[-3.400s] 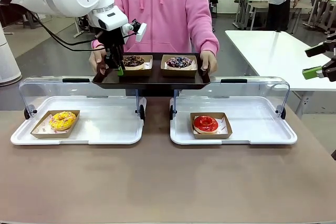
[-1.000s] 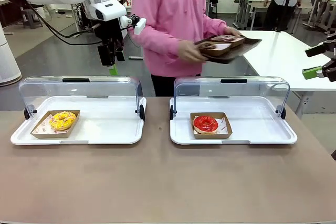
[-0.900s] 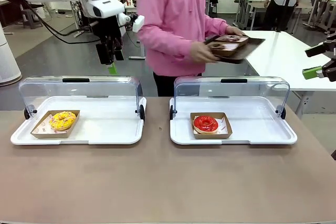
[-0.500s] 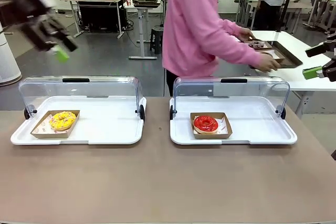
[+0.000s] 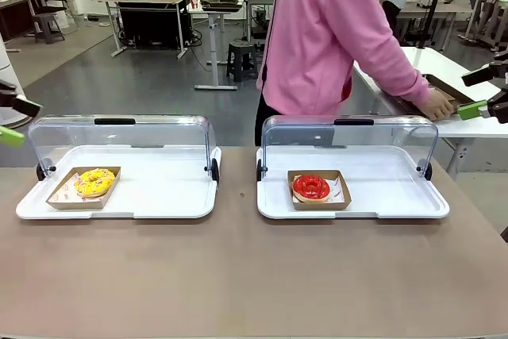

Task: Provide the desired donut to the person.
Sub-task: Place the picked Paper togo box onto the Handle tray extended by the person.

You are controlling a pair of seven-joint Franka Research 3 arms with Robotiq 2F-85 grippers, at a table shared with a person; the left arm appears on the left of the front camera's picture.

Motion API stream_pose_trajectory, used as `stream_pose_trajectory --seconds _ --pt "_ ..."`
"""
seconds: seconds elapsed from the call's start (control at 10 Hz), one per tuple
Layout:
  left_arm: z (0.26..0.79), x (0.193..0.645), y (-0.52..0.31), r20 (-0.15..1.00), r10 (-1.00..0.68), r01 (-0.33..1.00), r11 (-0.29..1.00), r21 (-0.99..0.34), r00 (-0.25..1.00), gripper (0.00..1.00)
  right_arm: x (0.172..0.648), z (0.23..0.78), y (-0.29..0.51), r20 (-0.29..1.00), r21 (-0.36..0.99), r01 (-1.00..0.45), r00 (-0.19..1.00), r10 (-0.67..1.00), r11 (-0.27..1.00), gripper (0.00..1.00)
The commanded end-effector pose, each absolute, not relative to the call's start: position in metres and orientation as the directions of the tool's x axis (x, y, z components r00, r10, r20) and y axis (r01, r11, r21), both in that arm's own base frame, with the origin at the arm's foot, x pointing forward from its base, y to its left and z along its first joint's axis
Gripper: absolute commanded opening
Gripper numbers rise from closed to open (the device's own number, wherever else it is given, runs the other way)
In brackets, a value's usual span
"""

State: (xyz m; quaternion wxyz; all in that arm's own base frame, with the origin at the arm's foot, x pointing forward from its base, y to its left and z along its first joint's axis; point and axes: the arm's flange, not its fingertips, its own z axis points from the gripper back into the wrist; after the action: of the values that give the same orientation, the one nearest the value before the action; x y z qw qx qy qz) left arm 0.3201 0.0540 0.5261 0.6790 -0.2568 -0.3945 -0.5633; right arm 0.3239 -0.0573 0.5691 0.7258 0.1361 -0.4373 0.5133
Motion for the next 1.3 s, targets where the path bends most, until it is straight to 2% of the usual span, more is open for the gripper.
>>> stream_pose_trajectory --seconds 0.0,0.3,0.6,0.8,1.2 --pt "0.521 0.320 0.069 0.863 -0.506 0.975 0.202 0.098 0.018 1.00 0.325 0.568 -0.057 0.775 -0.249 -0.865 0.091 0.625 0.435 1.00" --pt "0.513 0.318 0.088 0.892 -0.450 0.971 0.227 0.078 0.034 1.00 0.325 0.568 -0.057 0.775 -0.249 -0.865 0.091 0.625 0.435 1.00" --pt "0.492 0.308 0.107 0.911 -0.395 0.948 0.319 0.013 0.121 1.00 0.325 0.568 -0.057 0.775 -0.249 -0.865 0.091 0.625 0.435 1.00" --pt "0.483 0.302 0.115 0.917 -0.350 0.905 0.425 -0.027 0.192 1.00 0.325 0.568 -0.057 0.775 -0.249 -0.865 0.091 0.625 0.435 1.00" --pt "0.478 0.297 0.117 0.901 -0.340 0.878 0.471 -0.084 0.268 1.00 0.325 0.568 -0.057 0.775 -0.249 -0.865 0.091 0.625 0.435 1.00"
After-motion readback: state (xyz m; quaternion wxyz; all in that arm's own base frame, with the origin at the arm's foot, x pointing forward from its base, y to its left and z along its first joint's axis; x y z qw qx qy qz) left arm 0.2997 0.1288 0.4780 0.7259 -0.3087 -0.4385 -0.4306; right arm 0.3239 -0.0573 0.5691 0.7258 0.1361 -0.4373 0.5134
